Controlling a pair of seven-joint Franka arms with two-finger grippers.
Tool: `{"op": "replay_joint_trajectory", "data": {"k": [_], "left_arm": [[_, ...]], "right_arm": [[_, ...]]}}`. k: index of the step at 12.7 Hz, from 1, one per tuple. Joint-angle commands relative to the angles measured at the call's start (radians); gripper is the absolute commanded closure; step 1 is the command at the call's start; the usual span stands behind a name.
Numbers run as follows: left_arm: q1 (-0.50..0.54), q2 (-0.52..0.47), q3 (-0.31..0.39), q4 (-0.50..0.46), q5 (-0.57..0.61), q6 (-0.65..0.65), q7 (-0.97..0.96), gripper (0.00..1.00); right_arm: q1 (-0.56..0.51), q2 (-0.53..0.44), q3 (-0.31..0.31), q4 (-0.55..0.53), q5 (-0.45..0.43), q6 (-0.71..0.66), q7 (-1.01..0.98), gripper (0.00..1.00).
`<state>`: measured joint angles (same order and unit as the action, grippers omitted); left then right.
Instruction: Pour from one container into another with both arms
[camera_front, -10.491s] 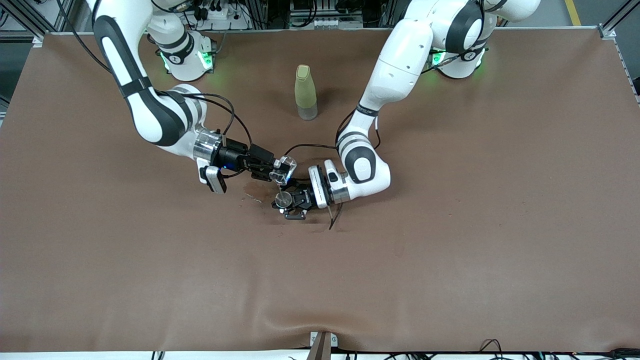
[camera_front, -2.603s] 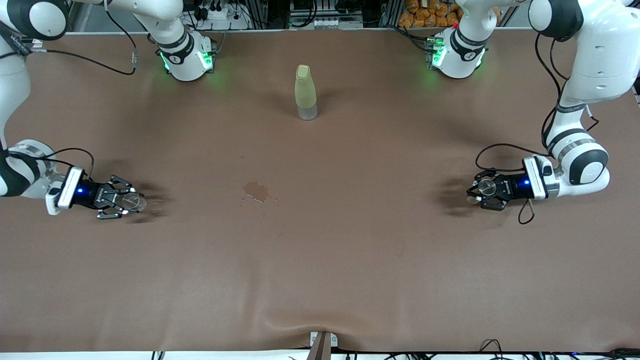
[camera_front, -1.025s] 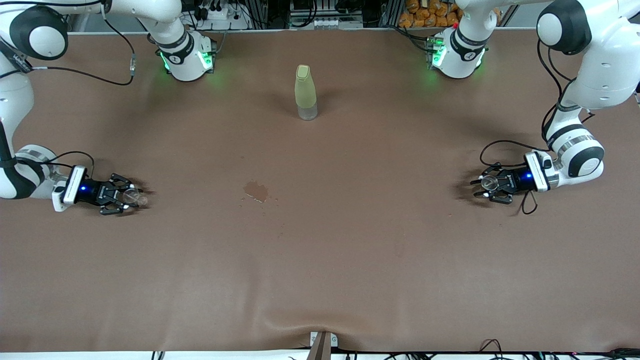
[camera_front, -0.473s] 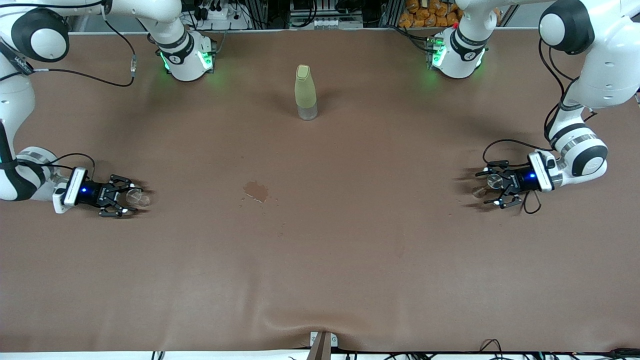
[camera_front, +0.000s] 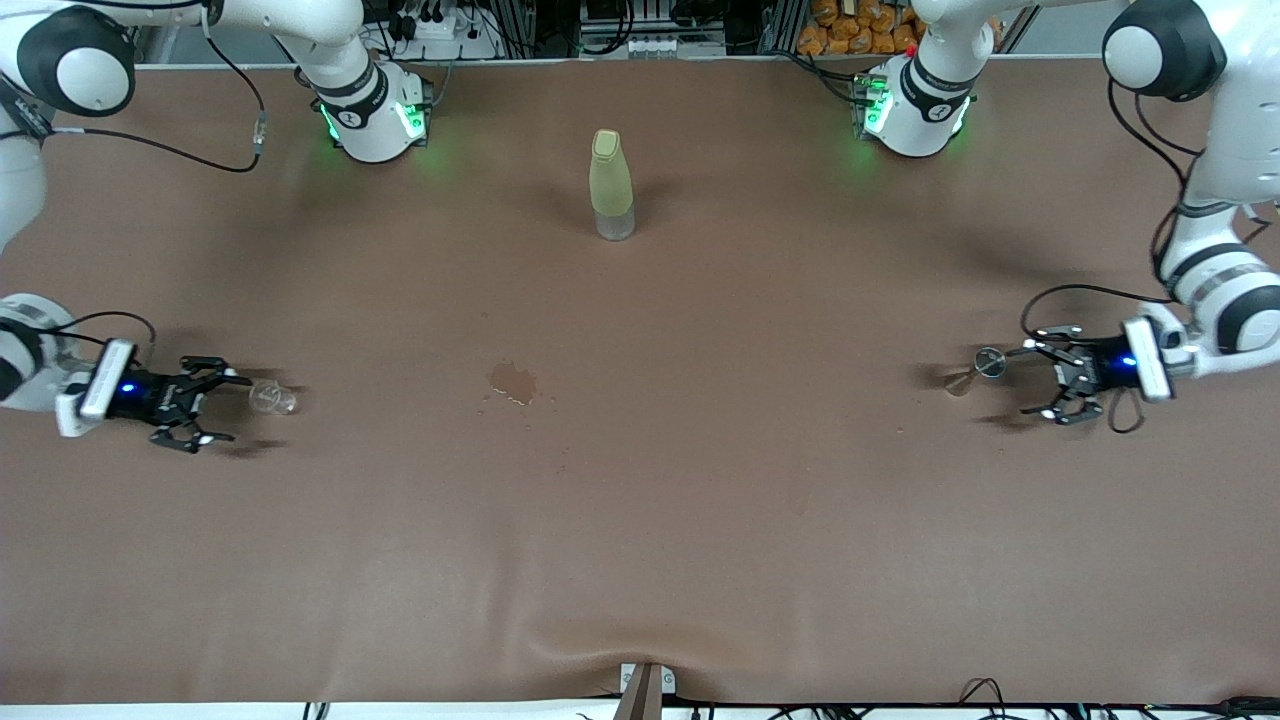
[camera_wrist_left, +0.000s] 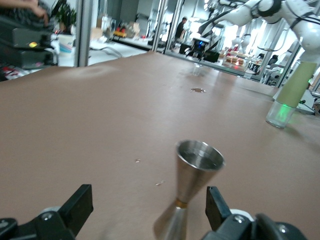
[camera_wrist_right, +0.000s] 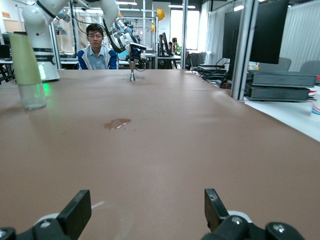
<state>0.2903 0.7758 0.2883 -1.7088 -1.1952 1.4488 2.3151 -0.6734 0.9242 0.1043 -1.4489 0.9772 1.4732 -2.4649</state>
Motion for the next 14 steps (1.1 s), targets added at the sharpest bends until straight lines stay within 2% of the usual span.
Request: {"op": "replay_joint_trajectory", "data": {"k": [1,3,7,9,11,14], "left_arm": [[0.012,-0.035,-0.001,0.138,0.089,-0.007,-0.239,0.00],[-0.008,-0.103,-0.003,0.199,0.158,-0.005,-0.499,0.00],[-0.126,-0.220,-0.003,0.336,0.275,0.005,-1.111,0.00],[-0.210,-0.263,-0.003,0.392,0.340,0.031,-1.427,0.00],[-0.304,-0.317,-0.003,0.403,0.437,0.076,-1.664,0.00],[-0.445,-0.375,-0.006,0.414,0.679,0.146,-2.065,0.00]], "right_arm": [[-0.018,-0.044,0.011,0.062,-0.054,-0.072,0.176,0.00],[-0.017,-0.050,0.012,0.120,-0.078,-0.120,0.314,0.00],[0.008,-0.160,0.015,0.131,-0.109,-0.136,0.637,0.00],[0.060,-0.269,0.014,0.131,-0.202,-0.120,0.836,0.00],[0.098,-0.396,0.012,0.128,-0.299,-0.068,1.037,0.00],[0.142,-0.476,0.012,0.127,-0.340,-0.068,1.281,0.00]]}}
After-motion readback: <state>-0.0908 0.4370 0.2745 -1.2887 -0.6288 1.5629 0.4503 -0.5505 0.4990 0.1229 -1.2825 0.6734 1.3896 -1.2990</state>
